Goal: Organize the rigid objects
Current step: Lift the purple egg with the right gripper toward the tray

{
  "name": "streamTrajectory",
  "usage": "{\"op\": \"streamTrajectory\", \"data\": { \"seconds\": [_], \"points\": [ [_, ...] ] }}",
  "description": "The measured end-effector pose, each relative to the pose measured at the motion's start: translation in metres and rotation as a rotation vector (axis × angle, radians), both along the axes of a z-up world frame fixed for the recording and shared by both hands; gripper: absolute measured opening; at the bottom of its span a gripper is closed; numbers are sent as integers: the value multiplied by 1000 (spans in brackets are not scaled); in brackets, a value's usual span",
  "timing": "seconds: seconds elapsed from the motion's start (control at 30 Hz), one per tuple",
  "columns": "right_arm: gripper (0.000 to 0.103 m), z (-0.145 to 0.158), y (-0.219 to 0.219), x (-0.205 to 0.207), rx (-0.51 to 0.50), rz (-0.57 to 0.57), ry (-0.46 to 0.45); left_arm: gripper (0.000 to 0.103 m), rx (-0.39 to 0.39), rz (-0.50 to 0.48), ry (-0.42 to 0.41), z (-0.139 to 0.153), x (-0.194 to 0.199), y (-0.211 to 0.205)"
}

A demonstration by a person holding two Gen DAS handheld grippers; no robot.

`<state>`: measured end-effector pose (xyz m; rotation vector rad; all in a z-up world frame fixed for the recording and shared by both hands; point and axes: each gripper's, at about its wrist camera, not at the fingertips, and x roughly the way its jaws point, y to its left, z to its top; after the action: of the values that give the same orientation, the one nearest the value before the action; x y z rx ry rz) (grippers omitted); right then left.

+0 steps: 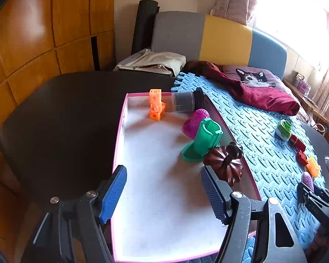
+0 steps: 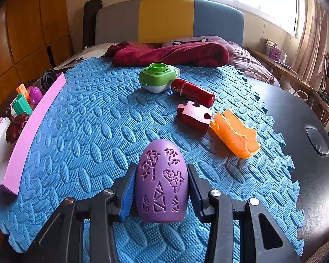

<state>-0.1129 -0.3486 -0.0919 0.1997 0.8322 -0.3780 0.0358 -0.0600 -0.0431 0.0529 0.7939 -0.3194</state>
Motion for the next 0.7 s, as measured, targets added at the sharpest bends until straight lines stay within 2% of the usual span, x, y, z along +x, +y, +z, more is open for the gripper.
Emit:
{"op": "streamTrajectory", "data": {
  "seconds": [0.33,0.7],
  "points": [
    [44,1,2,1,-14,-6,11,71,-4,12,-17,4,-6,9],
    [44,3,-2,2,69,-65,17,71,-21,35,-12,4,-6,26]
  ]
}}
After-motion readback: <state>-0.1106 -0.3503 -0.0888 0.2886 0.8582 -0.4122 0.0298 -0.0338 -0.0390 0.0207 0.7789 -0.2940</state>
